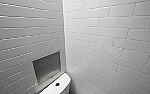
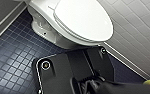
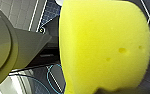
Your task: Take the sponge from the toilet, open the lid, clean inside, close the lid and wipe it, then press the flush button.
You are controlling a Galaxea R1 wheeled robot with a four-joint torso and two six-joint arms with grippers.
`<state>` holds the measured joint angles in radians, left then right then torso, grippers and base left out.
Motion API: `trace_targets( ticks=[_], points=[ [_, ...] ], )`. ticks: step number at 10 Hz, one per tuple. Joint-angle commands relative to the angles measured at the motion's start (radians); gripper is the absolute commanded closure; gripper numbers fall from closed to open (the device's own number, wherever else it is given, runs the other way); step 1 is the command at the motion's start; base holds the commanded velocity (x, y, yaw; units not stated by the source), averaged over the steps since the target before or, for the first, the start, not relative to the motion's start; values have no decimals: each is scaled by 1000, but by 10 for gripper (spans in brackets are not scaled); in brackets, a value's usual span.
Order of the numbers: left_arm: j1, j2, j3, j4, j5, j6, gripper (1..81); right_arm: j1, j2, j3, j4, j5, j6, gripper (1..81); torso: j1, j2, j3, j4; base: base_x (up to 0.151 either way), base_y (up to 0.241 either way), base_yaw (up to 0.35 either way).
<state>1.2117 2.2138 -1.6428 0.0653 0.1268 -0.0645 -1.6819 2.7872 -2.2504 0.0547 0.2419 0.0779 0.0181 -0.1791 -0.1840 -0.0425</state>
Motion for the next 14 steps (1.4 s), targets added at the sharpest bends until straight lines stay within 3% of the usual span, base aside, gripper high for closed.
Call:
trace_targets(
  ticks=[1,4,10,14],
  points=[
    [130,222,-252,105,-121,9,811,24,-6,-1,-21,-55,-3,811,0,0,-1,0,0,0,0],
    [200,336,-386,113,-159,11,811,26,27,-56,-12,-53,-1,811,-1,-1,6,0,0,0,0],
    [280,517,-624,110,-161,11,811,27,100,-196,-9,-55,-1,811,-2,-1,7,0,0,0,0],
    [303,713,-877,97,-147,6,811,38,139,-250,-21,-66,-1,811,-2,-1,7,0,0,0,0]
  ],
)
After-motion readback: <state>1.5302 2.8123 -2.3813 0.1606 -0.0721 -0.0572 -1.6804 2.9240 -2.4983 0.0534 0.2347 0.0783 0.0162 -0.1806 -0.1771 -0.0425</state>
